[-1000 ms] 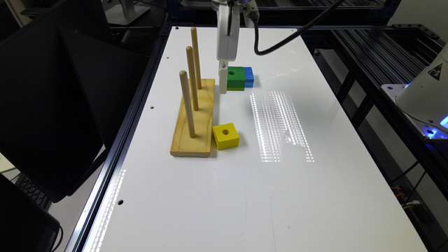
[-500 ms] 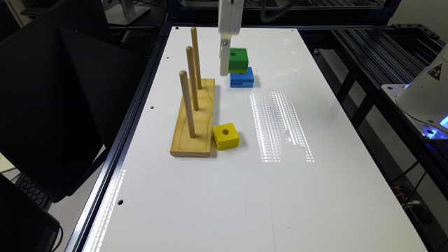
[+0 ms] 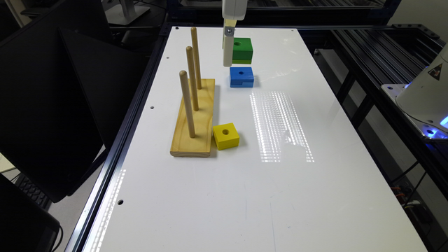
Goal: Pick up green block.
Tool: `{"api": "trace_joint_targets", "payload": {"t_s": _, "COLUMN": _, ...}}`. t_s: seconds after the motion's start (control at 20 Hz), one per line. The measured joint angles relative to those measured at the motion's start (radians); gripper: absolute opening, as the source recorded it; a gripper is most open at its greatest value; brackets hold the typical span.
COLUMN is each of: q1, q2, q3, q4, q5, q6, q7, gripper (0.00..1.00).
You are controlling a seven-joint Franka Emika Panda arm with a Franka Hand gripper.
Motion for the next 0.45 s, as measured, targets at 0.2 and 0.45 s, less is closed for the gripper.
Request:
{"api": "trace_joint_targets", "payload": {"t_s": 0.2, "q1": 0.000, "q2": -0.033, "q3": 0.000, "q4": 0.003, "q5": 0.0006, "q6": -0.025, "q7": 0.000, "gripper": 0.00}}
{"api": "trace_joint_targets", "payload": {"t_s": 0.45, "q1": 0.000, "q2": -0.087, "q3": 0.000, "q4": 0.004, "q5": 0.0034, "q6": -0.079, "q7": 0.000, "gripper": 0.00}}
